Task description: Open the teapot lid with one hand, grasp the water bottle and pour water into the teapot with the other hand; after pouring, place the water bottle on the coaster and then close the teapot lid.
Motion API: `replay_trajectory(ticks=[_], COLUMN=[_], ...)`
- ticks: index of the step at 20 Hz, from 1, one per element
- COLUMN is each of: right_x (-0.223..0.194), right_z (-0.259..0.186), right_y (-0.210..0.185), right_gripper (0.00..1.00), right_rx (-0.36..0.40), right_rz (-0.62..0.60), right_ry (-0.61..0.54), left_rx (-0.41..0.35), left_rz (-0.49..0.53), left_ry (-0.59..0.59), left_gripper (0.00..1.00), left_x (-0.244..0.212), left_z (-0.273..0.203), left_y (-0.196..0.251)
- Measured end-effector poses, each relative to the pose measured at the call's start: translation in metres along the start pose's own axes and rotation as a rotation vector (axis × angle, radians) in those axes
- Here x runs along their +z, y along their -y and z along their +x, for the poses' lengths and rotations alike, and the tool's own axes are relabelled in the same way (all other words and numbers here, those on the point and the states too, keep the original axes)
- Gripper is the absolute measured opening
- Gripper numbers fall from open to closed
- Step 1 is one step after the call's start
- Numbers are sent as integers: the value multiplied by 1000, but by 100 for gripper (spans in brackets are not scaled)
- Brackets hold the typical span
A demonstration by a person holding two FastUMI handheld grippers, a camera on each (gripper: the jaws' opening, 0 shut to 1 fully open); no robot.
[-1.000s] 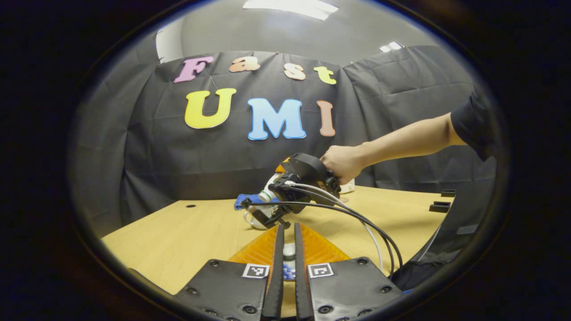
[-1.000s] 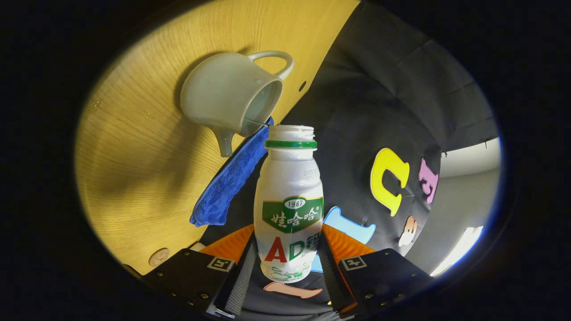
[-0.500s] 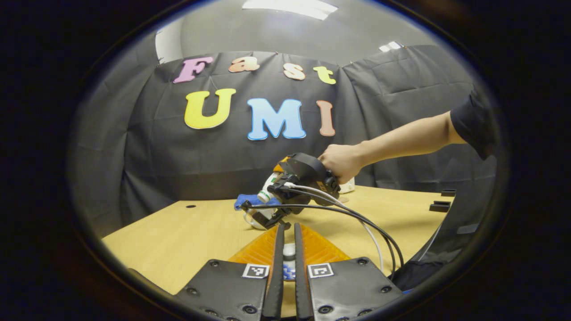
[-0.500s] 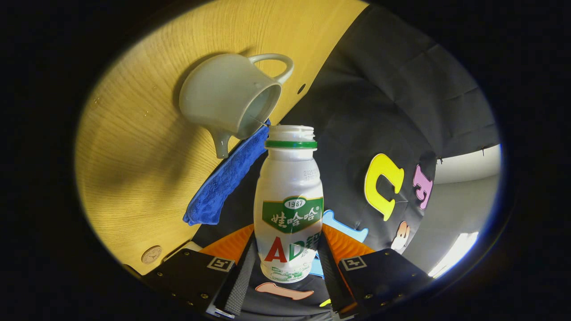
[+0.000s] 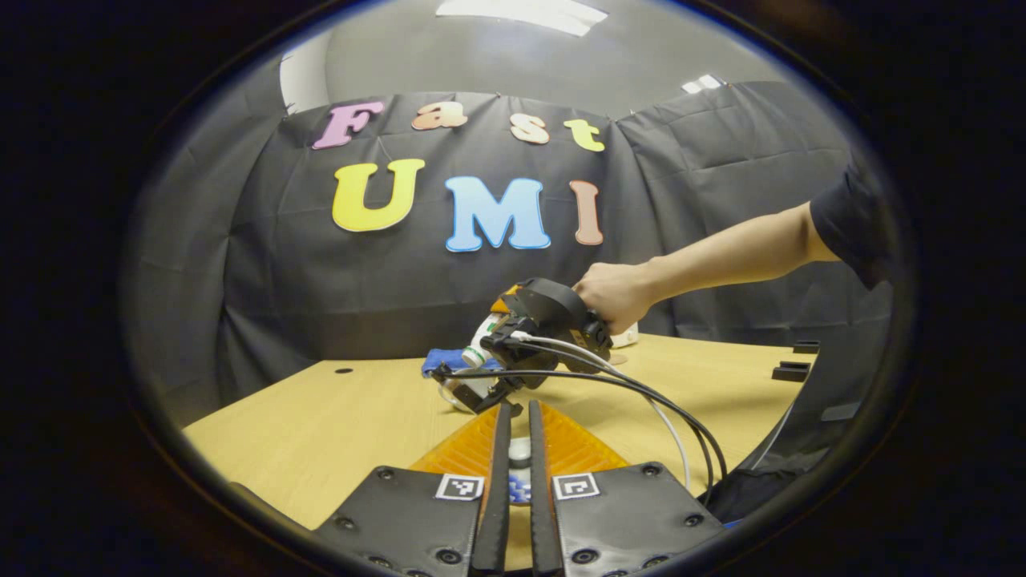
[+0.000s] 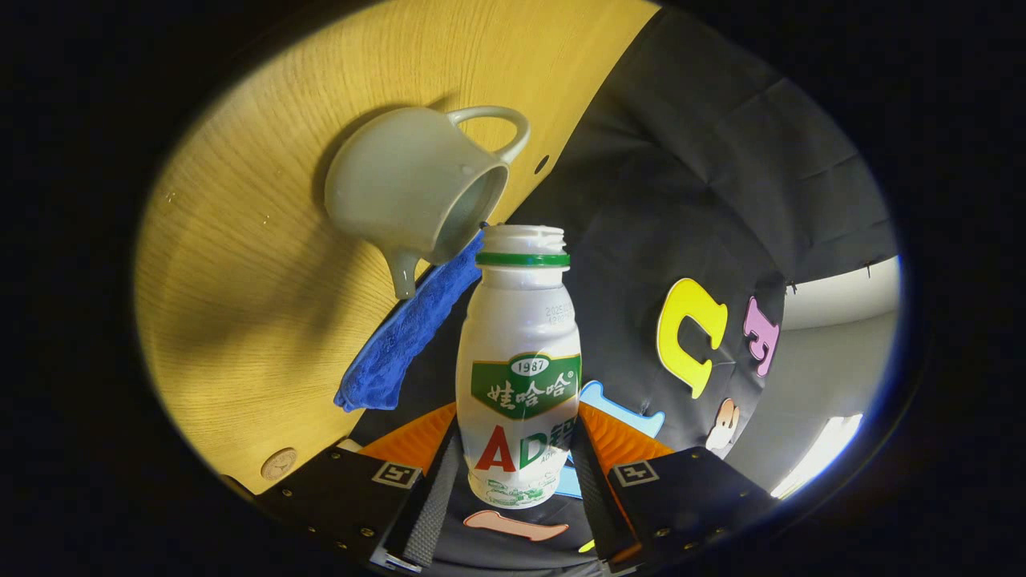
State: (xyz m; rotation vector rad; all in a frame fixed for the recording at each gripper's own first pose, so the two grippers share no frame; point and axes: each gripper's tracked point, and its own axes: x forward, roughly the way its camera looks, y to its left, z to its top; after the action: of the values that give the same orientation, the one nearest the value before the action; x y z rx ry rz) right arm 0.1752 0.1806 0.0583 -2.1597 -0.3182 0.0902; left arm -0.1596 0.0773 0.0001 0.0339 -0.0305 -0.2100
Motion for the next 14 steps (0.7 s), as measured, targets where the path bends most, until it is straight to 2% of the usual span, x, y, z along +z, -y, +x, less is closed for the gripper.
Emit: replay_trajectory(ticks=[3,14], right_x=[-2,-12], right_z=[1,-1], right_y=[-6,-30], right_gripper=[72,72], right_rx=[20,107], right_rz=[37,424], right_ry=[-9,-30], left_rx=[0,10], left_rz=[3,-29], left_ry=[-2,-13], left_gripper=[22,22], left_x=[0,-7], left_z=[1,2], left_y=[1,-6])
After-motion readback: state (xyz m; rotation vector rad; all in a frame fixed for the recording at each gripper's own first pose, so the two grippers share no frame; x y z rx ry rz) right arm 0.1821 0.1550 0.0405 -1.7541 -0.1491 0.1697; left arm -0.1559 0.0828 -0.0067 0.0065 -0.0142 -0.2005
